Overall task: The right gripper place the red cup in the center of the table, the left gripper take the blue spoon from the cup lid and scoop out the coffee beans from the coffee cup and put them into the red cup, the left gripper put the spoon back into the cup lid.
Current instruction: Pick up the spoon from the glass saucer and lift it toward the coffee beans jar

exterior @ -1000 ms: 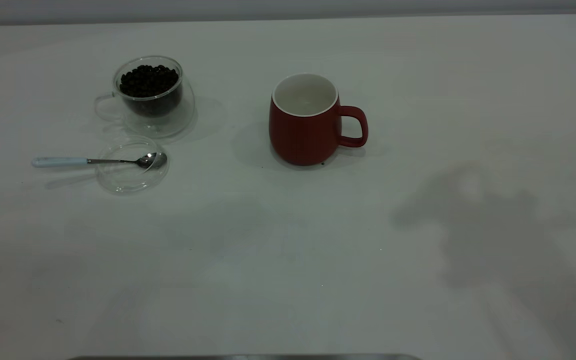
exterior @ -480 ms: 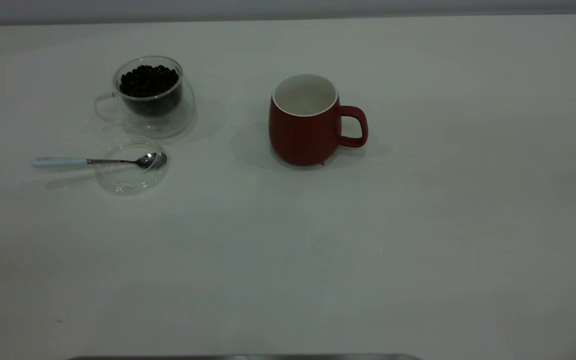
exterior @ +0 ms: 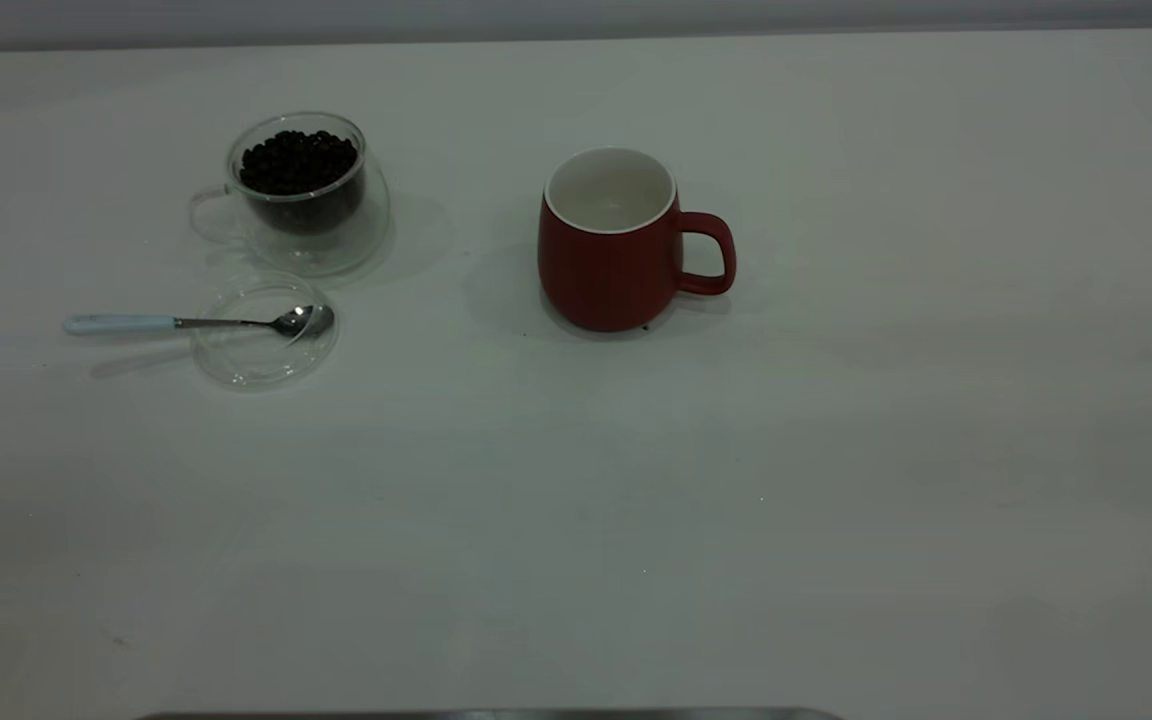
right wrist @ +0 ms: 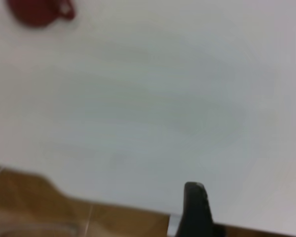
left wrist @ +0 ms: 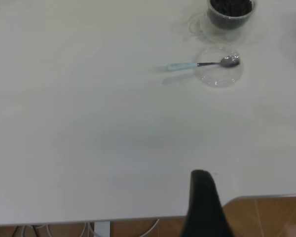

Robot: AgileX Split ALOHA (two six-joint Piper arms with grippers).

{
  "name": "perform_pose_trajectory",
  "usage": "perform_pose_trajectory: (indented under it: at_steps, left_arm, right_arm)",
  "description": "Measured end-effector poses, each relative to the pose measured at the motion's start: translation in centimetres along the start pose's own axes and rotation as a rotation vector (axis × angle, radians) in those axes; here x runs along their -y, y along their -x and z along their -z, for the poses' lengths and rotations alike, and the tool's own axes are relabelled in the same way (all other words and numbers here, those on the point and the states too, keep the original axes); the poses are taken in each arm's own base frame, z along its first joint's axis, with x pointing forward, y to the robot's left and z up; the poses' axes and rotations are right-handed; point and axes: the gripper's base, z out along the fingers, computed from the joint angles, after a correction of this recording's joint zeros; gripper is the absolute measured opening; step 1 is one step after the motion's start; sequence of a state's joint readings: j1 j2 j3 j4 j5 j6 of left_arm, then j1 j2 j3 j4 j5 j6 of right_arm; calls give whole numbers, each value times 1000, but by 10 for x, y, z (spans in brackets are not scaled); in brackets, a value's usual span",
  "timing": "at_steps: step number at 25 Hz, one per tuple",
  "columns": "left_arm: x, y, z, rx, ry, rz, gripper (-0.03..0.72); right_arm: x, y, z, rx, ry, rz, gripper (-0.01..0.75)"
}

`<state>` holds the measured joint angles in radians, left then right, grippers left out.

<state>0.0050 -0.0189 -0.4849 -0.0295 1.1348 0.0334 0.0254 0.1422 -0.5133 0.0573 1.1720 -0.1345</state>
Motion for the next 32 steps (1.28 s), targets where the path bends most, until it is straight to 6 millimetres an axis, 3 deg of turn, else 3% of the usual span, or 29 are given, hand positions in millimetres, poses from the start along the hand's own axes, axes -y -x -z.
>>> perform_pose_trajectory:
  at_steps: [12,32]
  left_arm:
    - [0,0,0,0,0,0,570]
    - [0,0,0,0,0,0,570]
  right_arm:
    - [-1,-11,12,167,-96,-30,588]
    - [-1,-17,7,153,-95,-34,588]
